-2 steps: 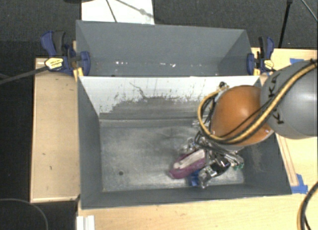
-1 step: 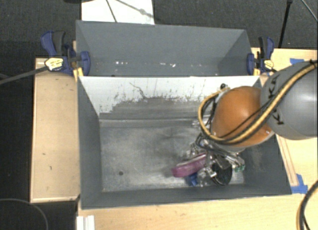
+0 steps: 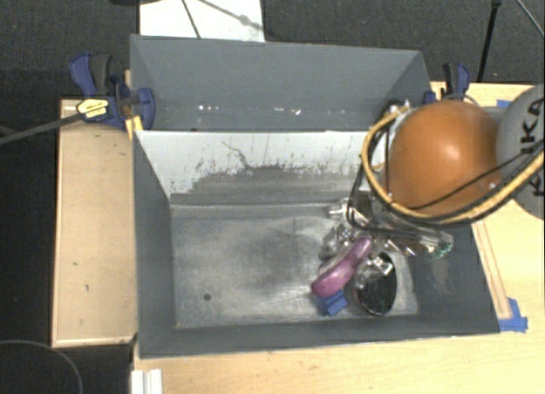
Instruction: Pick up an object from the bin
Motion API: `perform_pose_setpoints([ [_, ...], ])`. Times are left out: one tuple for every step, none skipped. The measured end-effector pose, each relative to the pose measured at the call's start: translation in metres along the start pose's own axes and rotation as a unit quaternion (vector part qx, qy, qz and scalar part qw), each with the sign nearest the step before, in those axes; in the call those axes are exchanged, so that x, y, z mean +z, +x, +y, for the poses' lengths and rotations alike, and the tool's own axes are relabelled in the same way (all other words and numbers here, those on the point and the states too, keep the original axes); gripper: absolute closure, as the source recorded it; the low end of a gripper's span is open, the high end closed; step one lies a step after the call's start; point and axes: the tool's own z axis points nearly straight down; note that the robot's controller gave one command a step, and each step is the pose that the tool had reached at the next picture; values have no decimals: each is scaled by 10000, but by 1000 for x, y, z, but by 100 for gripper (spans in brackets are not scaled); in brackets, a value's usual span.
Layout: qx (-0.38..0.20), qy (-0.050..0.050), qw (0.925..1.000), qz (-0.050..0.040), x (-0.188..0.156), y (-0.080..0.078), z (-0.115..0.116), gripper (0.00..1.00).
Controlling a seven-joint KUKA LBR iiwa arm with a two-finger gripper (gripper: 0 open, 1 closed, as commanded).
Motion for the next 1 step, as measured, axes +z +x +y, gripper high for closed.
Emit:
perform_pose_setpoints([
  [134,17,9999,-9,-77,7,-13,100],
])
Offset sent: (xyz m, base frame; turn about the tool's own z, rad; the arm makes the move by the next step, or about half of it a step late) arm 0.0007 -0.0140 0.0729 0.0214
